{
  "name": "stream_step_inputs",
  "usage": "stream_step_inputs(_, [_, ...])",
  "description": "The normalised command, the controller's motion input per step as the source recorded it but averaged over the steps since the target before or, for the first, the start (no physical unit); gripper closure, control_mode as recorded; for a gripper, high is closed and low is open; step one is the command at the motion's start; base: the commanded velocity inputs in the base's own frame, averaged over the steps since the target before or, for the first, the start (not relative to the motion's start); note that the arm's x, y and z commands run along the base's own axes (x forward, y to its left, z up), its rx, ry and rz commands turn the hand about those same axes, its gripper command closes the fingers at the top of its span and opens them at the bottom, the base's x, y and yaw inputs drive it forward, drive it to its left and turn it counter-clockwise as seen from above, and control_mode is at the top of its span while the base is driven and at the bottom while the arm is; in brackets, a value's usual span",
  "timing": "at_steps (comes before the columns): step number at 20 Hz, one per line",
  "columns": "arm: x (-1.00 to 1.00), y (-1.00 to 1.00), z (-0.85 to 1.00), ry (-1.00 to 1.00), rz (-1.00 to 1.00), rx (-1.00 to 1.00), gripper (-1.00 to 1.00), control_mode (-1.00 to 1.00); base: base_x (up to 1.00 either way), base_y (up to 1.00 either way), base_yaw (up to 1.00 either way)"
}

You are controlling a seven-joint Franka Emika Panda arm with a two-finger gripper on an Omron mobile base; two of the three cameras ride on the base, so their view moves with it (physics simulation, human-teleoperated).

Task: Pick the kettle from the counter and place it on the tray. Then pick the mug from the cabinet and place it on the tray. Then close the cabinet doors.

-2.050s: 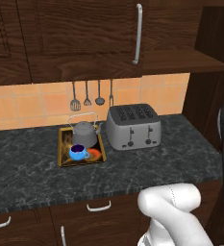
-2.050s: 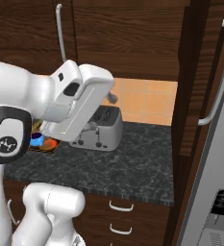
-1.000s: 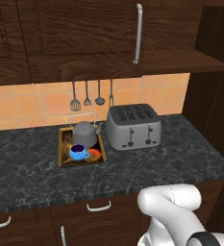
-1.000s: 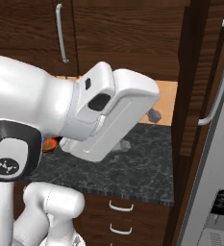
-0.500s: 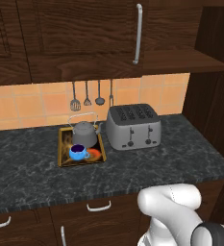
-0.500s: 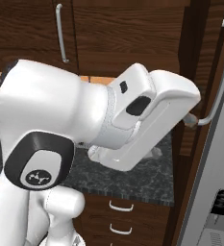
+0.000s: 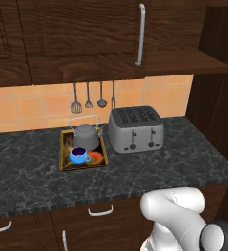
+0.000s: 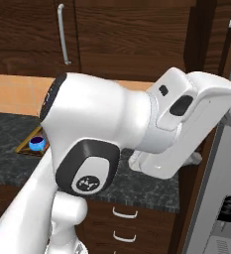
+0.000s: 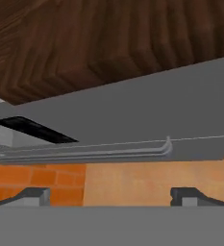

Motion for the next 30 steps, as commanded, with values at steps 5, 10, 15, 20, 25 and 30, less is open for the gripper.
stream_step_inputs(5, [0.45,-0.26,-0.16,0.09,0.05,-0.10,-1.00,-1.00,0.00,0.00,0.00])
stream_step_inputs(10, [0.40,-0.19,-0.06,0.03,0.16,-0.05,-1.00,-1.00,0.00,0.00,0.00])
stream_step_inputs(15, [0.23,-0.01,-0.14,0.06,0.23,-0.10,-1.00,-1.00,0.00,0.00,0.00])
stream_step_inputs(20, [0.25,-0.01,-0.01,0.10,0.25,-0.07,-1.00,-1.00,0.00,0.00,0.00])
stream_step_inputs(25, [0.21,0.06,0.00,0.09,0.24,-0.07,-1.00,-1.00,0.00,0.00,0.00])
stream_step_inputs(30, [0.30,0.19,0.00,0.03,0.24,-0.05,-1.00,-1.00,0.00,0.00,0.00])
